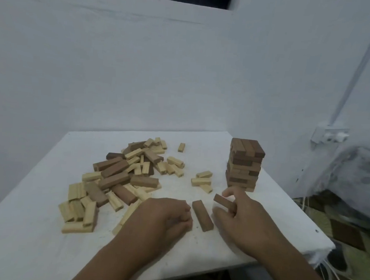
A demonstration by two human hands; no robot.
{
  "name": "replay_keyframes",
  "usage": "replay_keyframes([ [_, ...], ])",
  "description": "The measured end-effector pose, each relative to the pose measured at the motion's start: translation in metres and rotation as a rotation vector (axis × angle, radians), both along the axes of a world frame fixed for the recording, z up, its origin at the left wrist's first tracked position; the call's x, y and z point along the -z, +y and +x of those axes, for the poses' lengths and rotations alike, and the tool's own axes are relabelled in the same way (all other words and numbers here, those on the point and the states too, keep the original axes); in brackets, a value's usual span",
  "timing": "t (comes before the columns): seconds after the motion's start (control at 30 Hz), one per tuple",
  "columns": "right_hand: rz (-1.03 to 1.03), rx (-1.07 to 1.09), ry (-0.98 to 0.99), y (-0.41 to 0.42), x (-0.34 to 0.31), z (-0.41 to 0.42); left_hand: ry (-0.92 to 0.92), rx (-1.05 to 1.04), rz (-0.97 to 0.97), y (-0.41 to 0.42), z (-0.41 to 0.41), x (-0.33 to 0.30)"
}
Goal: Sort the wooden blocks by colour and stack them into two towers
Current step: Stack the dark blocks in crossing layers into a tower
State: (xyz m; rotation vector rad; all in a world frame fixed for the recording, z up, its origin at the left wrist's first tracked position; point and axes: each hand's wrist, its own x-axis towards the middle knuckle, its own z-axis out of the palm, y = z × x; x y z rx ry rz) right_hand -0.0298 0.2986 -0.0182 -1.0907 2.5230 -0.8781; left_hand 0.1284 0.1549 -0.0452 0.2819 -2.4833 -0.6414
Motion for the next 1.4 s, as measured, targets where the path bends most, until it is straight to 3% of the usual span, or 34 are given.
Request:
replay_keyframes([
  [0.27, -0.020, -0.037, 0.260, -0.001, 0.014, -0.007, -0.094, 0.032, -0.004, -0.003, -0.011, 0.006],
  [0.5, -0.050, -0.230, 0.199, 0.001, 0.014, -0.010, -0.188, 0.069, 0.018, -0.009, -0.015, -0.001],
  [0.73, -0.054, -0.287, 0.083, 0.004, 0.007, -0.009, -0.198, 0.044, 0.043, -0.010, -0.019, -0.001],
  [1.4, -0.114, -0.355, 0.179, -0.001, 0.013, -0.004, -0.191, -0.016, 0.101, -0.016, -0.016, 0.001],
])
